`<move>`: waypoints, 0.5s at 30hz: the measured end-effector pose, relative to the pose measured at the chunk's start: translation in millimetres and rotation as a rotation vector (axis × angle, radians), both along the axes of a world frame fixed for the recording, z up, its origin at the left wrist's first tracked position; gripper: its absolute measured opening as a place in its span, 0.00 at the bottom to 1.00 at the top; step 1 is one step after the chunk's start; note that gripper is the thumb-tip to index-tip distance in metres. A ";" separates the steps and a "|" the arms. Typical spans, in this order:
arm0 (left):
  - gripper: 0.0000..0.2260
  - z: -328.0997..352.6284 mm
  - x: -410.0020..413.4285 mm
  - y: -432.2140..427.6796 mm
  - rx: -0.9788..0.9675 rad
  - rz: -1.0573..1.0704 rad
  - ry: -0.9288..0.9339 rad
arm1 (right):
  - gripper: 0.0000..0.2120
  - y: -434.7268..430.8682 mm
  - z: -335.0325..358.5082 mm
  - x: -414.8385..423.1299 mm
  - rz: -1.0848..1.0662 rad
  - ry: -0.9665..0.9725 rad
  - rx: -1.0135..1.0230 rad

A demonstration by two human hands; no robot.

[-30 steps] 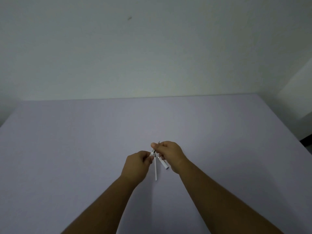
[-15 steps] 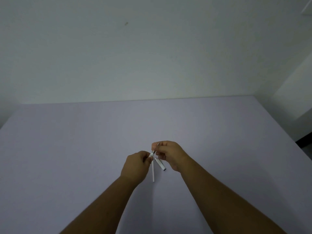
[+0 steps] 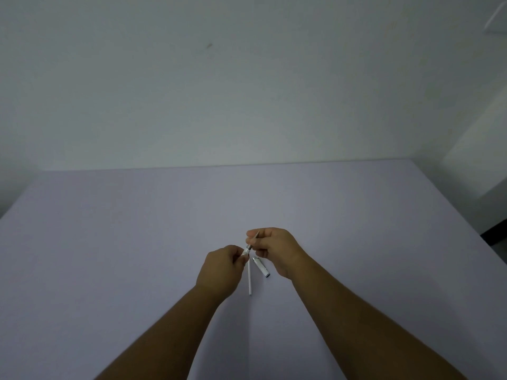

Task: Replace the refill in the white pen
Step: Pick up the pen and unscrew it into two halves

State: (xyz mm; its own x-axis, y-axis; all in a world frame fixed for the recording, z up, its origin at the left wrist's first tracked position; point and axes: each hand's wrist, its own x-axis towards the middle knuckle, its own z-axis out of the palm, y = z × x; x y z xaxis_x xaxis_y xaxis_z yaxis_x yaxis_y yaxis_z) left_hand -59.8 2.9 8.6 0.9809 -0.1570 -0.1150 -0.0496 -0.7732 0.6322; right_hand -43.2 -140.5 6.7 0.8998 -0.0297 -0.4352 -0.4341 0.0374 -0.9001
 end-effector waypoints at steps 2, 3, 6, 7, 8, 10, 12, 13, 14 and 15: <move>0.11 0.8 -0.9 0.4 -0.012 0.001 0.001 | 0.02 0.9 1.6 -1.4 -0.025 0.021 -0.021; 0.11 1.2 -1.3 0.1 -0.019 -0.002 0.002 | 0.06 0.8 -0.1 -1.5 -0.037 0.039 -0.067; 0.11 2.8 -2.5 -0.5 -0.020 -0.012 0.000 | 0.04 1.9 1.1 -4.0 -0.051 0.046 -0.098; 0.11 2.8 -3.0 -0.2 -0.022 -0.011 -0.002 | 0.02 1.4 1.4 -4.0 -0.036 0.025 -0.060; 0.11 2.8 -3.6 0.2 -0.022 -0.008 -0.006 | 0.04 1.1 1.2 -3.6 -0.027 0.005 -0.028; 0.11 2.8 -4.2 0.9 -0.022 -0.005 -0.011 | 0.02 1.6 3.7 -4.5 -0.038 0.014 -0.031; 0.10 2.7 -4.1 0.9 -0.030 -0.007 -0.008 | 0.05 2.3 2.8 -5.4 -0.057 0.029 -0.097; 0.10 2.7 -4.1 0.4 -0.033 -0.008 -0.006 | 0.06 3.5 3.5 -6.4 -0.063 0.030 -0.119; 0.10 2.8 -4.3 0.1 -0.032 -0.010 -0.006 | 0.04 3.4 3.5 -6.7 -0.060 0.028 -0.120; 0.10 2.7 -4.8 -0.3 -0.030 -0.011 -0.006 | 0.03 3.7 4.6 -6.8 -0.057 0.021 -0.094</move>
State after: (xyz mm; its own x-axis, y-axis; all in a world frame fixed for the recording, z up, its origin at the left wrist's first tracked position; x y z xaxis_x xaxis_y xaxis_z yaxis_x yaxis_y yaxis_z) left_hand -64.6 2.6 11.3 0.9798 -0.1706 -0.1046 -0.0612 -0.7532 0.6549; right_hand -49.9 -136.7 11.3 0.8861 -0.1218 -0.4472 -0.4529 -0.0217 -0.8913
